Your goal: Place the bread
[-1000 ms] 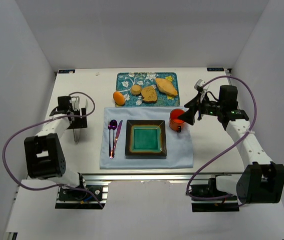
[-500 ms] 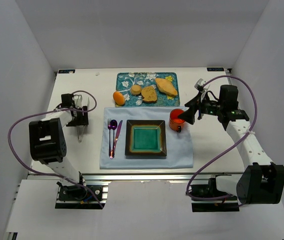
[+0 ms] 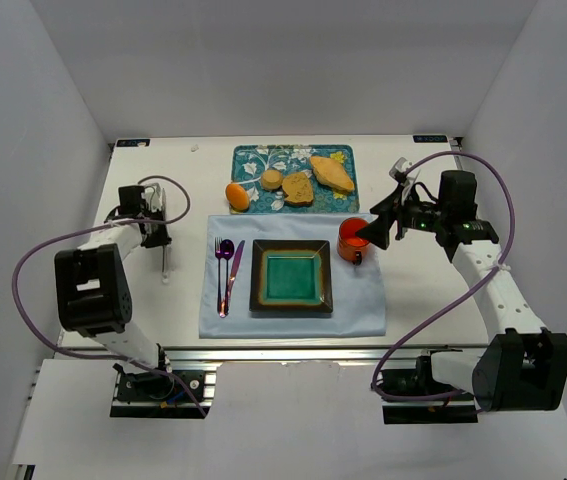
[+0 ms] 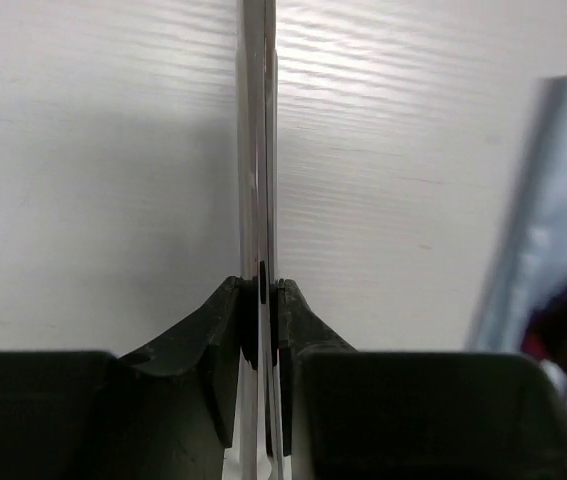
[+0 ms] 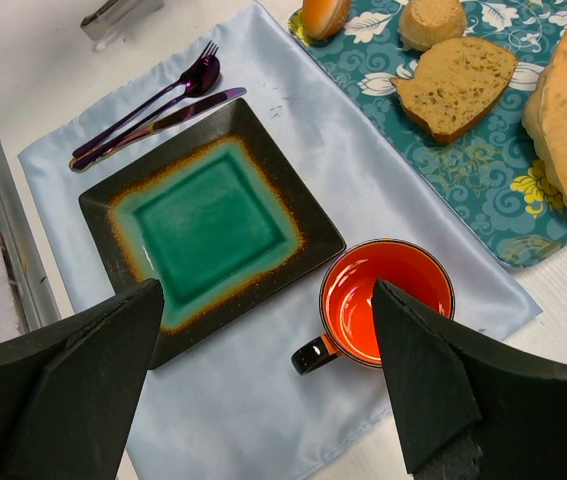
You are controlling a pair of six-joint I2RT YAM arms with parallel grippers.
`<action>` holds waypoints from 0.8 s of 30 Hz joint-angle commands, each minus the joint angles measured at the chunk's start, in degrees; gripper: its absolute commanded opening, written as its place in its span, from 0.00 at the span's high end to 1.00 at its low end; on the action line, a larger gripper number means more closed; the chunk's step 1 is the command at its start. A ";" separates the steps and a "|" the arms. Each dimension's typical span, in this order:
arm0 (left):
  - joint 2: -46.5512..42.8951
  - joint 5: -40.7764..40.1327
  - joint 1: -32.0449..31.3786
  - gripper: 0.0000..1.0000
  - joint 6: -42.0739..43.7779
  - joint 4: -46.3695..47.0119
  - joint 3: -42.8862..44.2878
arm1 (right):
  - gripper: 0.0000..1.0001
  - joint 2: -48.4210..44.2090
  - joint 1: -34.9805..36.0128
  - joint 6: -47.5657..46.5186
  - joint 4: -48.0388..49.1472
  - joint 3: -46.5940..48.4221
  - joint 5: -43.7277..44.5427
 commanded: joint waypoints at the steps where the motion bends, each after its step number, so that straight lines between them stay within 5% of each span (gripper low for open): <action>1: -8.77 9.93 -0.56 0.79 -5.67 -1.60 3.98 | 0.11 -2.02 -0.43 -0.83 -0.66 1.51 -0.22; 9: -10.46 28.73 -3.46 0.56 -17.79 -11.11 12.52 | 0.11 -2.28 -0.52 -0.13 0.30 1.07 -1.10; 24: -12.57 23.40 -7.33 0.42 -22.12 -18.31 16.65 | 0.11 -5.89 -0.61 0.66 1.62 -2.71 -1.89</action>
